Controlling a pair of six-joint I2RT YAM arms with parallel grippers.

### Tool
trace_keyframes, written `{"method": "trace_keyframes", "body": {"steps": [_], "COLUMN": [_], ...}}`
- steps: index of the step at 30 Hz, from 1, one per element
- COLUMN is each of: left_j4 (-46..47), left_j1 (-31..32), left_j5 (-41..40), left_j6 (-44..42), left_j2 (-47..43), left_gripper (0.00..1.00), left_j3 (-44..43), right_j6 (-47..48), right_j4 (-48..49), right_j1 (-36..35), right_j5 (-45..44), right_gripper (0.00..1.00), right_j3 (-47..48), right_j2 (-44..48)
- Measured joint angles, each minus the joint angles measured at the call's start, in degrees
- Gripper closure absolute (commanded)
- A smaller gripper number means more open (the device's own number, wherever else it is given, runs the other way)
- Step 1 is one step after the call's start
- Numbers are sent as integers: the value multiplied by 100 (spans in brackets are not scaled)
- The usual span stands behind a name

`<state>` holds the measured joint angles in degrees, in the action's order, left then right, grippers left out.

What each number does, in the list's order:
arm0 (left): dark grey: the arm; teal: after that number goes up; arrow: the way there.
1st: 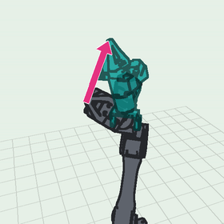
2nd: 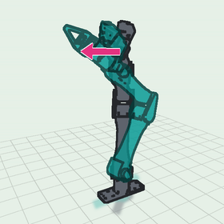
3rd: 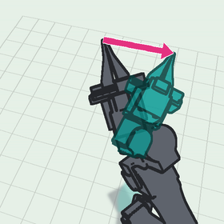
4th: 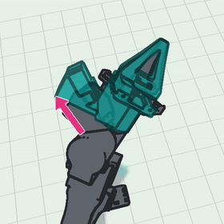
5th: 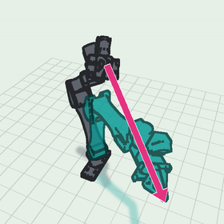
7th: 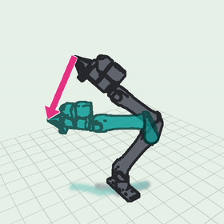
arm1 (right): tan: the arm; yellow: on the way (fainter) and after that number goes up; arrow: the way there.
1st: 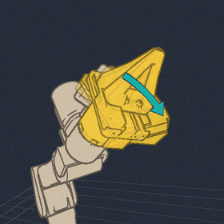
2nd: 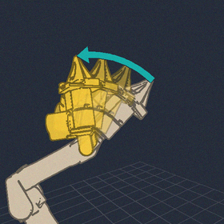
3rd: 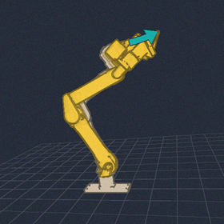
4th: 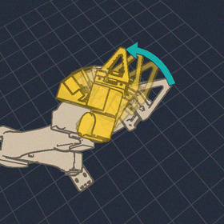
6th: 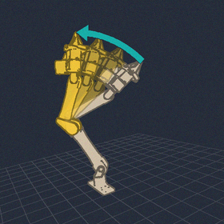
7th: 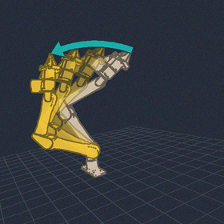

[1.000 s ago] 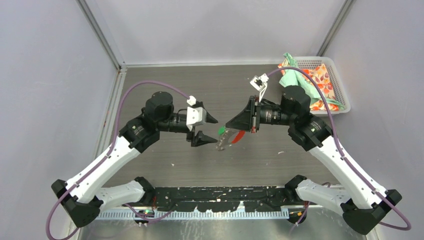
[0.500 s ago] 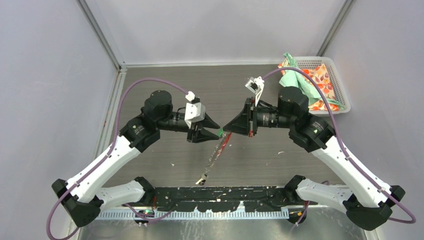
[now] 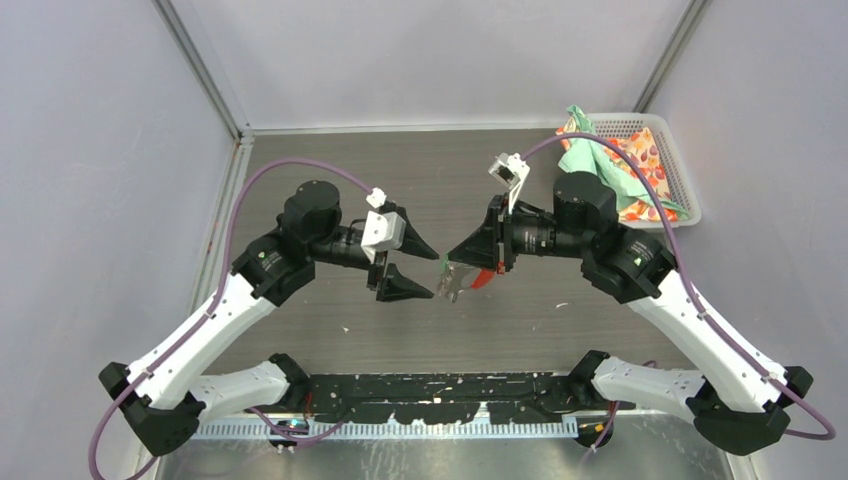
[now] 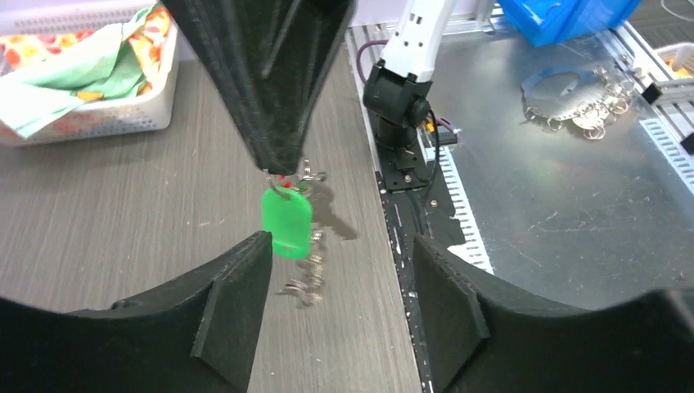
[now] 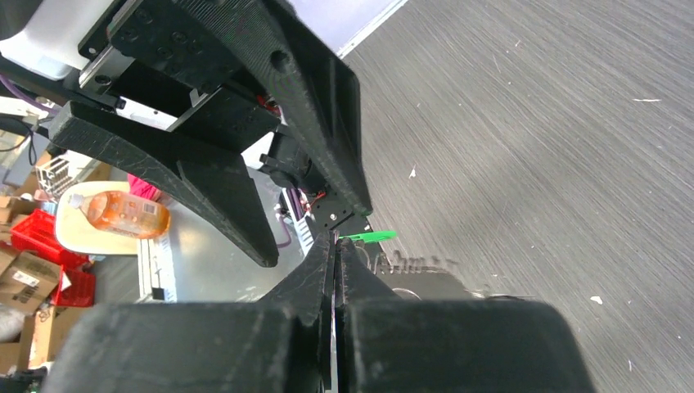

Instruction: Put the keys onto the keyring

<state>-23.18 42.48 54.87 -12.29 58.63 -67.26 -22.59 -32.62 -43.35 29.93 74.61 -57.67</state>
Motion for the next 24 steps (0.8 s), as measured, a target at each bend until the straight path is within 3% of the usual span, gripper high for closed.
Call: {"method": "trace_keyframes", "body": {"steps": [4,9,16,22,24], "left_j4": [87,424,420,407,358], "left_j1": [0,0,31,81,94], "left_j5": [-380,-682,-136,111,184], "left_j6": [118,487,782,855,863], "left_j2": [20,144,262,313,330], "left_gripper": [33,41,61,62,70], "left_j3": [0,0,0,0,0], "right_j6": [107,186,315,450,476], "right_j4": [-162,-337,-503,-636,-664], "right_j1": [-168,-363,-592,-772,-811], "right_j5": [-160,-310,-481,-573,-590], "right_gripper": [99,99,99,99,99], "right_j3": [127,201,295,457,479], "right_j2": [-94,-199,-278,-426,-463]}}
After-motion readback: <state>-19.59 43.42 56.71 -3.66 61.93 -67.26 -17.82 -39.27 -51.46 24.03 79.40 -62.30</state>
